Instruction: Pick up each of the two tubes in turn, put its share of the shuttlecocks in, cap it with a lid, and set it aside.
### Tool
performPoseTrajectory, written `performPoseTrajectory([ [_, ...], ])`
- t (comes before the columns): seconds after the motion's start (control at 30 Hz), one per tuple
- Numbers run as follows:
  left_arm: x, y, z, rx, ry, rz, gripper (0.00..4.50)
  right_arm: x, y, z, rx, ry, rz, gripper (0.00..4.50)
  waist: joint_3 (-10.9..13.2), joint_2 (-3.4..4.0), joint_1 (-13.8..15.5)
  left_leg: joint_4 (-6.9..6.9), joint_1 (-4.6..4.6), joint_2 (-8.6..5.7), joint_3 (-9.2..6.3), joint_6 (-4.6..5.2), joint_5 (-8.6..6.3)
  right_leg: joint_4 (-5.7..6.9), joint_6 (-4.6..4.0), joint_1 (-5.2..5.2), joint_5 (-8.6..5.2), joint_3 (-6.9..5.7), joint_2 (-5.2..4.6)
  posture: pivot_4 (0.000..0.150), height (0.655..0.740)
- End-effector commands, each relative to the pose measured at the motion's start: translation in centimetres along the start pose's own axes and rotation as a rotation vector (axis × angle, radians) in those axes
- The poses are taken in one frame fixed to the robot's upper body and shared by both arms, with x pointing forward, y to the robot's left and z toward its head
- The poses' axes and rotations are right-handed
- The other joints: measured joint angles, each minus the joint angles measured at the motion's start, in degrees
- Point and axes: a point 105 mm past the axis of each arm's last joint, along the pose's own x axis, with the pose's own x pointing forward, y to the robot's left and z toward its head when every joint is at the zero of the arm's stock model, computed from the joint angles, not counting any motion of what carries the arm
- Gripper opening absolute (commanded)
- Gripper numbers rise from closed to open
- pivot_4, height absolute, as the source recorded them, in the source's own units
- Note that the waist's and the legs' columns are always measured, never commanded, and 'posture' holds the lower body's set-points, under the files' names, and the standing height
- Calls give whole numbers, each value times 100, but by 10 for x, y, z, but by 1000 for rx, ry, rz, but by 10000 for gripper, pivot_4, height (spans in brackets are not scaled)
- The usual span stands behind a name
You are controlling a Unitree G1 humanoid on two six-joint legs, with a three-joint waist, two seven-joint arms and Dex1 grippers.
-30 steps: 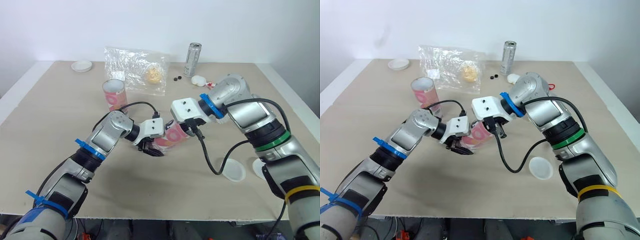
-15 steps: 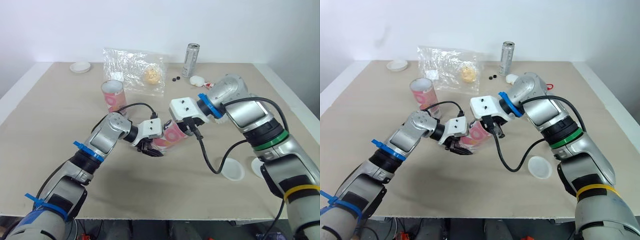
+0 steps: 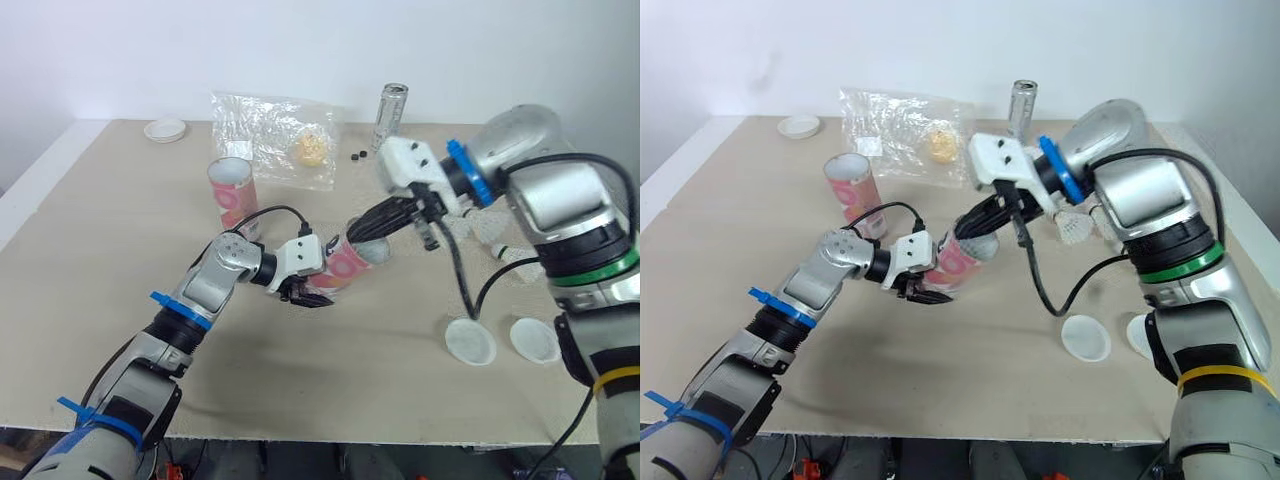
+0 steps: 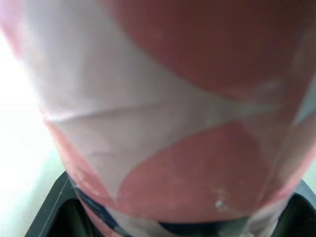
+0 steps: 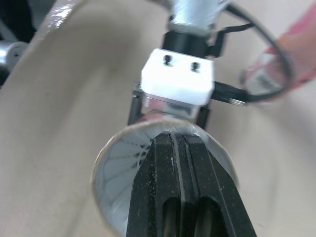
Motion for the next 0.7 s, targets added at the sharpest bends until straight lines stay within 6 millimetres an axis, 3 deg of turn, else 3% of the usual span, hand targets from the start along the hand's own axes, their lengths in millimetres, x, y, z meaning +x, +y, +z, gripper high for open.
performPoseTrajectory([
  [0.03, 0, 3, 4, -74, -145, 78, 29918, -42, 6, 14, 51, -79, -129, 380, 1, 0, 23, -1, -2, 0, 0, 0, 0, -2, 1, -1, -1, 0, 0, 1500, 7400],
  [0.13, 1, -4, 5, -128, -260, 112, 29918, -64, 17, 4, 154, -121, -230, 380, 1, -1, 62, -6, -7, -2, -1, -6, -5, -4, -1, -5, -7, -1, -2, 1500, 7400],
  [0.23, 2, -14, 6, -145, -324, 114, 29918, -71, 24, -6, 211, -130, -309, 380, 3, 2, 105, -15, -13, -2, -2, -11, -11, -6, -15, -11, -10, 0, -2, 1500, 7400],
  [0.5, 16, -45, -4, -191, -456, 150, 29918, -61, 68, -57, 403, -61, -443, 380, 1, 4, 135, -18, -19, -9, -5, -16, -20, -7, -20, -11, -13, 3, -6, 1500, 7400],
  [0.7, 26, -50, -19, -124, -406, 177, 29918, -59, 80, -69, 460, -45, -480, 380, 0, 5, 122, 3, 3, -10, -1, -10, -11, -7, 13, 7, -7, 4, -6, 1500, 7400],
])
